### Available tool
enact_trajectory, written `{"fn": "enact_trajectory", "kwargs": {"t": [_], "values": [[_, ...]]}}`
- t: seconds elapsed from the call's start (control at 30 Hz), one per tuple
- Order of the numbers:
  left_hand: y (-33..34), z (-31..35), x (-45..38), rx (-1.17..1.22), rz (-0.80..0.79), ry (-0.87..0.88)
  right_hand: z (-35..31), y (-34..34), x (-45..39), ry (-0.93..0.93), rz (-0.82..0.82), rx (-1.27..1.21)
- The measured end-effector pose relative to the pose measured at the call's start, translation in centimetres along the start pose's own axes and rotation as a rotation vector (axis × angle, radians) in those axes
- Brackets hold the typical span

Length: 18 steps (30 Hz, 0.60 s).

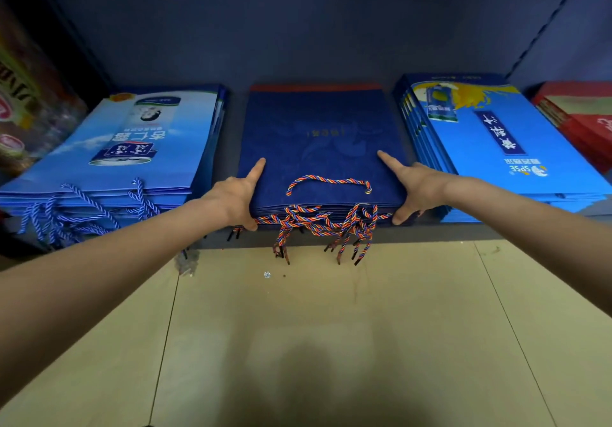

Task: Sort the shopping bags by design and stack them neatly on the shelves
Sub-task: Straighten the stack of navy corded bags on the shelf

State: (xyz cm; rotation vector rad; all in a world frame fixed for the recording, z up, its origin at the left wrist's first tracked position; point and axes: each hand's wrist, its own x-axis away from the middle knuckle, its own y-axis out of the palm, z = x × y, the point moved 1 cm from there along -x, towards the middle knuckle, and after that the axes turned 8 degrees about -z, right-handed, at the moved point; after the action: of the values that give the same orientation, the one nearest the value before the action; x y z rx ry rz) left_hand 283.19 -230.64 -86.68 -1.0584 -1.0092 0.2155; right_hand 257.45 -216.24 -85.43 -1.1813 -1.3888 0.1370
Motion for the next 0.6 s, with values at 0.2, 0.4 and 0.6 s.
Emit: {"fn": "enact_trajectory", "kwargs": {"t": [0.2,0.4,0.6], "values": [[-1.3,0.1,-1.2,0.046,-0.04,-0.024,-0.2,-0.4,-0.9,-0.003,0.061,0.087],[0.0,1.0,-0.3,0.032,0.004,-0.045,0.8,1.0,-0.4,0.023,0.097,0.033],[0.4,1.8,-0.1,-0.007,0.007,-0.029,1.2,1.5,0.1,0.051,0.085,0.052]]}}
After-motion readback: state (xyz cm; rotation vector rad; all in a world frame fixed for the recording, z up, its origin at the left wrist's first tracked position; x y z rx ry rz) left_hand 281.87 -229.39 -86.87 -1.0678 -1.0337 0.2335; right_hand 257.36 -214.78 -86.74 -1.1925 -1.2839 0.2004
